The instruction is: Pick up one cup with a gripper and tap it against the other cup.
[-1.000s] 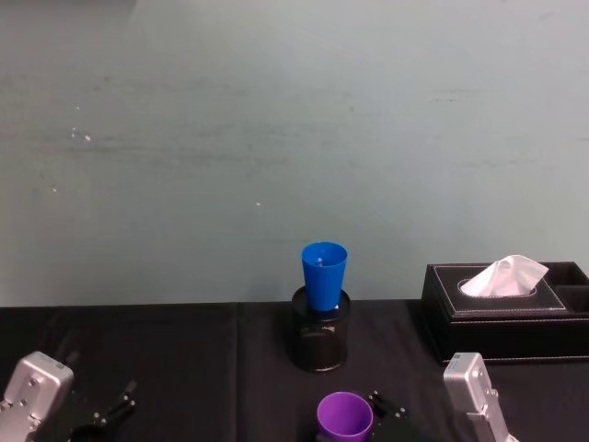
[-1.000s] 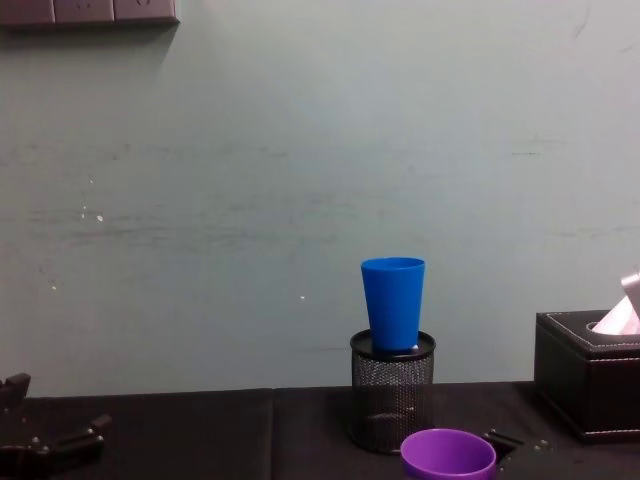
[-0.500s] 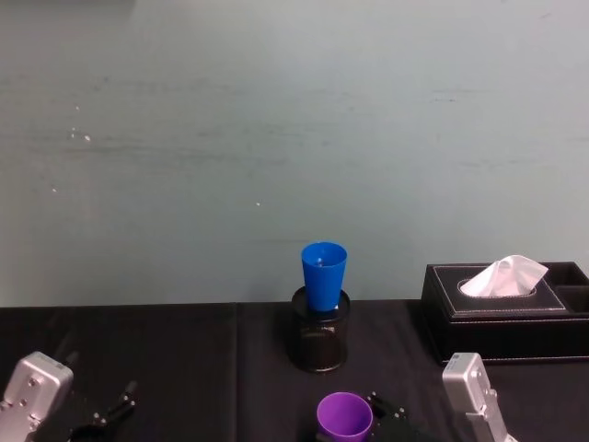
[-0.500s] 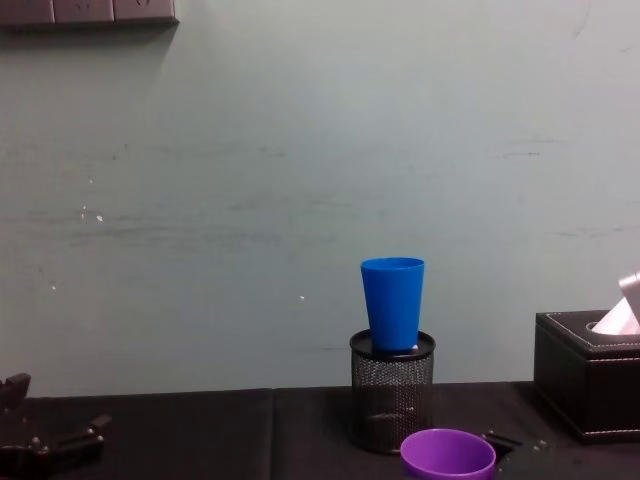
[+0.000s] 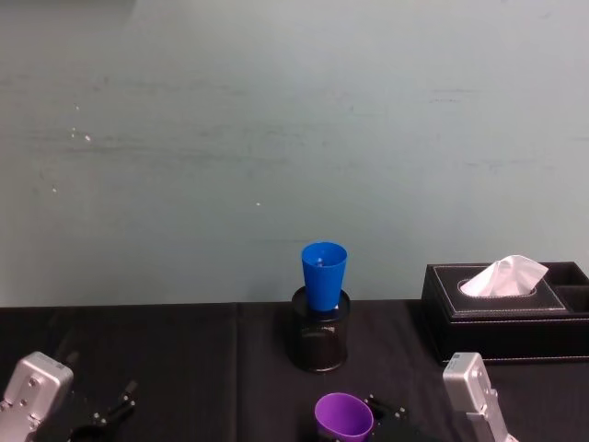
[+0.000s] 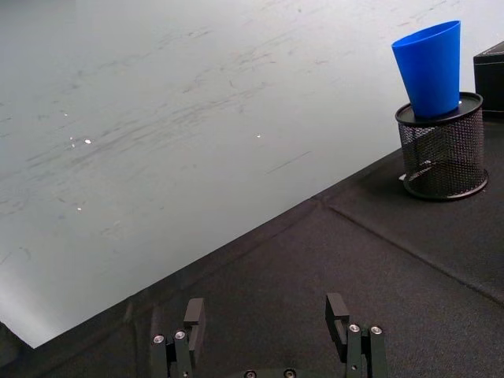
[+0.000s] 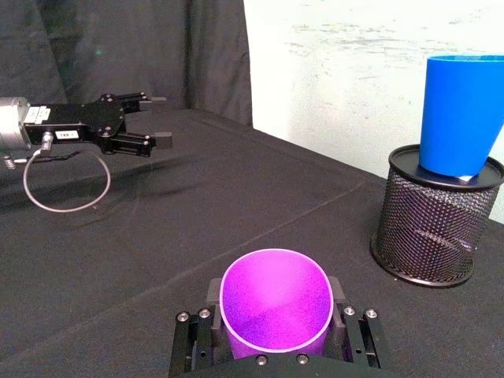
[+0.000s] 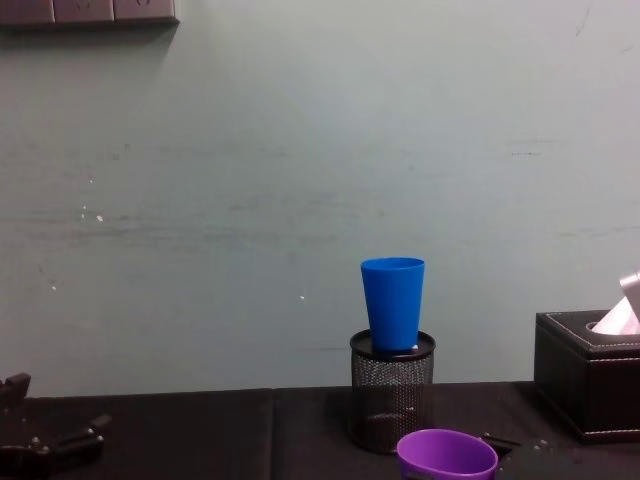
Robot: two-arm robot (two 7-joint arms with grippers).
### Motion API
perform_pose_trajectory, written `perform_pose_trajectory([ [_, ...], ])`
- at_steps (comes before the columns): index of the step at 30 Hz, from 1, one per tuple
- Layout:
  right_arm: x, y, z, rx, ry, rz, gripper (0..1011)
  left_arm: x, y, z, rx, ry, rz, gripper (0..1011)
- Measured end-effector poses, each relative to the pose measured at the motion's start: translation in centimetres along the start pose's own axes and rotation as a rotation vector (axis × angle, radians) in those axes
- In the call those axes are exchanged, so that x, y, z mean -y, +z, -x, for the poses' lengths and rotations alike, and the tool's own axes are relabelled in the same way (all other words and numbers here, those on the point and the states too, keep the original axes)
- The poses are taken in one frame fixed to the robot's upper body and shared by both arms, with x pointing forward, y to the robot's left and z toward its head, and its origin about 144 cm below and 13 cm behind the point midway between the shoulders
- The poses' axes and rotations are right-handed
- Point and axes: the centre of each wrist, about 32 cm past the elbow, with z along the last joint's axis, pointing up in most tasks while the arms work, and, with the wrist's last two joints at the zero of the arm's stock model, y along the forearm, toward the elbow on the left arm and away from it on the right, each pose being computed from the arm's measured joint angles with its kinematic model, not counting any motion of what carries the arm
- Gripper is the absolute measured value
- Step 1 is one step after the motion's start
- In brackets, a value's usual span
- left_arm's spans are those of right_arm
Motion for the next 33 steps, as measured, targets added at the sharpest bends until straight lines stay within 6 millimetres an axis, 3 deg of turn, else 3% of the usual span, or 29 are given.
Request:
perform_pose_trajectory([
  [17,0.0,0.3,-0.1,0.003,0.004,-0.006,733,0.0,0.0,0.0,0.0,0.0,0.0,1000],
  [33,-0.3,4.6,-0.6,0.004,0.032,0.0,733,0.0,0.0,0.0,0.0,0.0,0.0,1000],
])
